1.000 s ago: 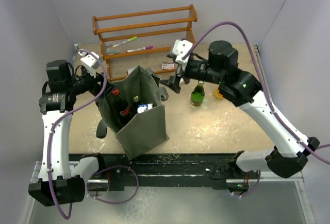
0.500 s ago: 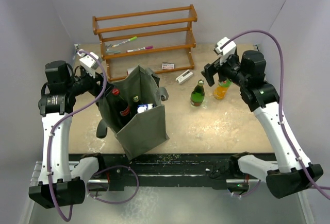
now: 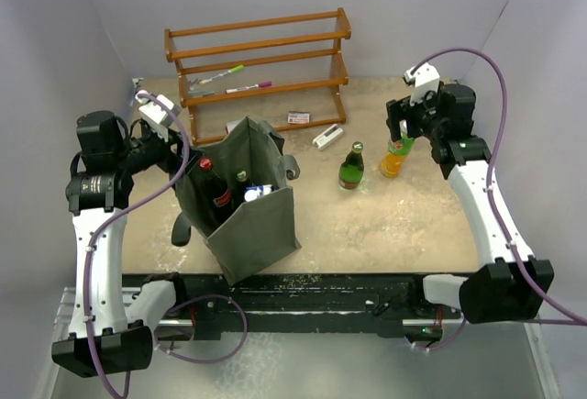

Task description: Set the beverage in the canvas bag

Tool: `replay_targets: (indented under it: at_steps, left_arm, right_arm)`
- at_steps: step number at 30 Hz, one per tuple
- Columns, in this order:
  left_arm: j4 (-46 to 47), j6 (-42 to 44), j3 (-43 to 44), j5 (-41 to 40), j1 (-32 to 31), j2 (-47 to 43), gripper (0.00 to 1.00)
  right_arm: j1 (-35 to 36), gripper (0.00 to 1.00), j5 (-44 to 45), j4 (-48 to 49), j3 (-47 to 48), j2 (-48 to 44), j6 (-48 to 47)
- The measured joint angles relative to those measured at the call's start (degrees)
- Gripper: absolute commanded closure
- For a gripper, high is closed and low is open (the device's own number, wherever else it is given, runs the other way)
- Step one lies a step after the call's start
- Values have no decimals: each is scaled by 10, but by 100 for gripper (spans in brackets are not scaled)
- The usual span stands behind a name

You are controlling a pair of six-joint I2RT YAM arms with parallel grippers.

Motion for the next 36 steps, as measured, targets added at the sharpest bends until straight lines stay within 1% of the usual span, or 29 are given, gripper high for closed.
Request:
replay_targets:
  at_steps: [10, 19, 28, 36]
  left_arm:
    - [2, -1, -5, 2, 0, -6, 30]
    - [4, -2, -8, 6, 0, -6, 30]
    - [4, -2, -9, 7, 0, -9, 30]
    - [4, -2, -9, 8, 0, -9, 30]
  right_arm:
    - [-43, 25, -16, 11, -5, 62, -1]
    - [-48, 35, -33, 24, -14, 92, -1]
    - [-59, 44, -50, 26, -17, 103, -3]
    - [-75, 48, -68, 26, -20, 103, -3]
